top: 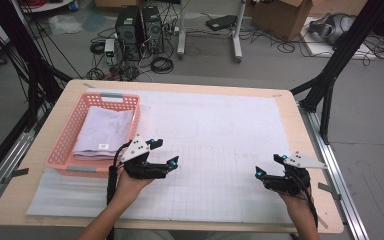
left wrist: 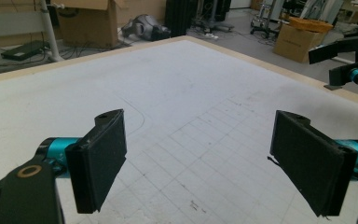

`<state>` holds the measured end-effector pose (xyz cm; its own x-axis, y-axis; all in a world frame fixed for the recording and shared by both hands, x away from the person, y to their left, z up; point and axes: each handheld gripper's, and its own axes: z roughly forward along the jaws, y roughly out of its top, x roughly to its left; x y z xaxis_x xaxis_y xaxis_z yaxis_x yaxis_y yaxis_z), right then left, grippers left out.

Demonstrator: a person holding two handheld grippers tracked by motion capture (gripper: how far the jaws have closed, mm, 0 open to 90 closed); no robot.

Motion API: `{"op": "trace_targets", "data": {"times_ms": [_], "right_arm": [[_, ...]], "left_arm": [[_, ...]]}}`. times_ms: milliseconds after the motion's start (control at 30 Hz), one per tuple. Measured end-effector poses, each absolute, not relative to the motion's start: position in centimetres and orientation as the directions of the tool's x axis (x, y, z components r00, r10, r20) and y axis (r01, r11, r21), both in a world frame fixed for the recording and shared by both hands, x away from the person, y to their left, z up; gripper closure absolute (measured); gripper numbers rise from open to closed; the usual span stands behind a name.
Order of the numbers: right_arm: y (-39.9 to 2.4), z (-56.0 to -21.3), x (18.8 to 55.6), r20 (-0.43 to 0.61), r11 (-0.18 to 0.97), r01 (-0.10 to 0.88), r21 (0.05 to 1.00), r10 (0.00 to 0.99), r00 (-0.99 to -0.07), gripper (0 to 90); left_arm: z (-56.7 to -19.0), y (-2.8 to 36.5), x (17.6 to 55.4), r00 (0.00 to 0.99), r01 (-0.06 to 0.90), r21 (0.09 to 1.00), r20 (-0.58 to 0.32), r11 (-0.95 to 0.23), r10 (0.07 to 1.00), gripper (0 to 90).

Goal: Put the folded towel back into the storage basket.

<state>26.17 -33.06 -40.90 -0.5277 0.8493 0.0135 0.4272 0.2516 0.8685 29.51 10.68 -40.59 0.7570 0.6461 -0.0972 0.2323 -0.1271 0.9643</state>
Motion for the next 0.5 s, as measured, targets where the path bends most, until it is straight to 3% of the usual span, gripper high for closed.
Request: {"op": "trace_targets", "data": {"times_ms": [500], "right_arm": [[-33.16, -40.81, 26.22, 0.022, 0.241, 0.424, 0.873, 0.848, -0.529, 17.1]], "left_arm": [[-40.72, 10.6, 29.63, 0.754, 0.244, 0.962, -0.107, -0.125, 0.648, 18.7]]}}
